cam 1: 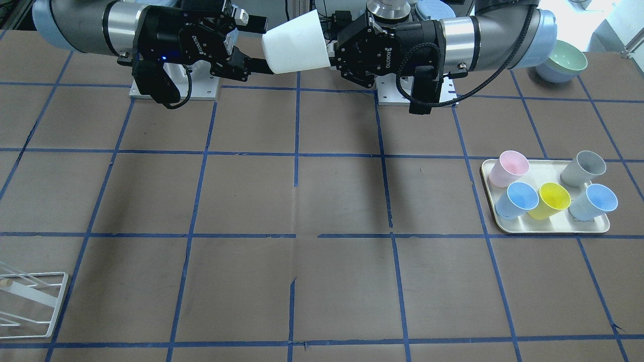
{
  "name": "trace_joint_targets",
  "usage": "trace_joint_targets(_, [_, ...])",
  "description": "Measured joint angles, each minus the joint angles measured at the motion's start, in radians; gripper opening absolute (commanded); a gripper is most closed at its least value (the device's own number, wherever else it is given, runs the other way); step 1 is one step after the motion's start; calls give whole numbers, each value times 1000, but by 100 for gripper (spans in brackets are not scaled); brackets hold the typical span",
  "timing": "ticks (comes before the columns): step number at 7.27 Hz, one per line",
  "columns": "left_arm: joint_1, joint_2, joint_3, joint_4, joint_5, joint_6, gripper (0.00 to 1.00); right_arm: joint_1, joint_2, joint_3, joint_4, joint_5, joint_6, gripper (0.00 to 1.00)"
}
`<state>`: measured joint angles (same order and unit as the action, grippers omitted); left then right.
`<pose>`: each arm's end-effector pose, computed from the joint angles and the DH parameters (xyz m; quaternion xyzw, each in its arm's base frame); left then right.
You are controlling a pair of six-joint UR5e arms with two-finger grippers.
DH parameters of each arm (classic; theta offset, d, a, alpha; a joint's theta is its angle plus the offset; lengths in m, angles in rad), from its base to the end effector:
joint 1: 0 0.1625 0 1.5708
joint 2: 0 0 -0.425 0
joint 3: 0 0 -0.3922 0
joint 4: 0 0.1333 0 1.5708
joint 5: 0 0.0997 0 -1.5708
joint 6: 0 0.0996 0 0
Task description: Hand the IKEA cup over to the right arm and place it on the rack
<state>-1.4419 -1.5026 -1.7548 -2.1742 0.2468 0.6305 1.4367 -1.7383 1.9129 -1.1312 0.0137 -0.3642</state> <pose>-0.1740 -0.4457 0.4572 0.0263 -0.7689 -0.0445 0.6373 0.1776 -0.4252 0.4571 0.1369 0.6897 0.0384 0.7100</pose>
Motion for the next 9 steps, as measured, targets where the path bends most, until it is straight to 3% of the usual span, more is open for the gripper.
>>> trace_joint_targets(3, [0,1,0,2,1,-2,0,19,7,1,-1,13,12,91])
trace_joint_targets(4, [0,2,0,2,2,-4,0,27,10,1,0,19,27,79])
trace_joint_targets(5, [0,2,0,3,2,-5,0,32,12,1,-1,21,52,55])
trace_joint_targets(7, [0,1,0,3,1,-6,0,35,13,1,-1,20,73,20])
trace_joint_targets(8, [0,1,0,4,2,-6,12,35,13,0,-1,20,76,8])
trace_joint_targets(9, [1,0,0,3,4,-5,99,35,12,-1,-2,20,77,5])
